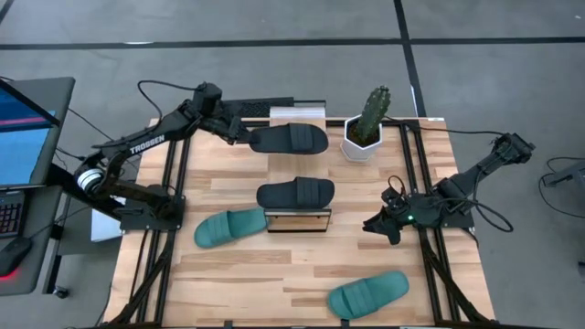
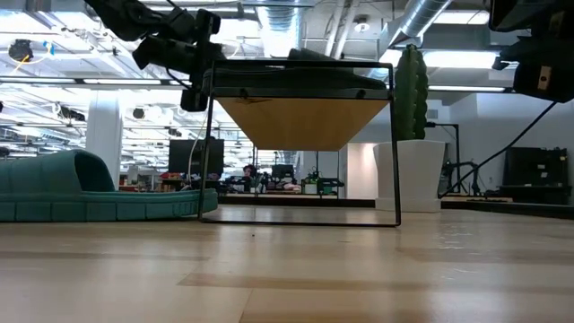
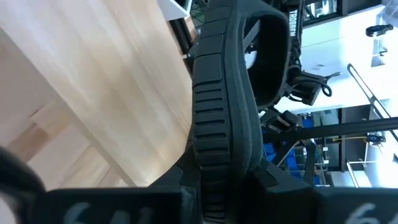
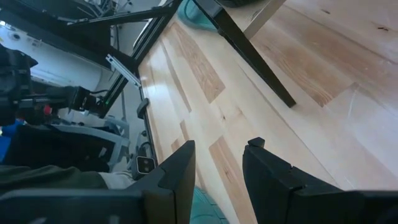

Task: Pick and place slides into the shelf
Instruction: Put the black slipper on the shelf

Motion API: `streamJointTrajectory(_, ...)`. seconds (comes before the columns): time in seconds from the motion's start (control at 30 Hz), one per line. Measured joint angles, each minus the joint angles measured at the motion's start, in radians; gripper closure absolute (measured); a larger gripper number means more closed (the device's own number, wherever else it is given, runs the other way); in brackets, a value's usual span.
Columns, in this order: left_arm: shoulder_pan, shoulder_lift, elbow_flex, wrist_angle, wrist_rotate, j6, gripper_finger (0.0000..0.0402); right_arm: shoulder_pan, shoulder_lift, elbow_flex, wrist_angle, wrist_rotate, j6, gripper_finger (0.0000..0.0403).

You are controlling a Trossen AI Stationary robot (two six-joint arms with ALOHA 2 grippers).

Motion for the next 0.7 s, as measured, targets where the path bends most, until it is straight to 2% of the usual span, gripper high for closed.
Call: streamJointTrajectory(0.7, -0.103, 0.0, 0.0, -0.113, -0.111, 0.008, 0.0365, 0.0, 0.0, 0.0, 0.0, -0.001, 0.0, 0.0282)
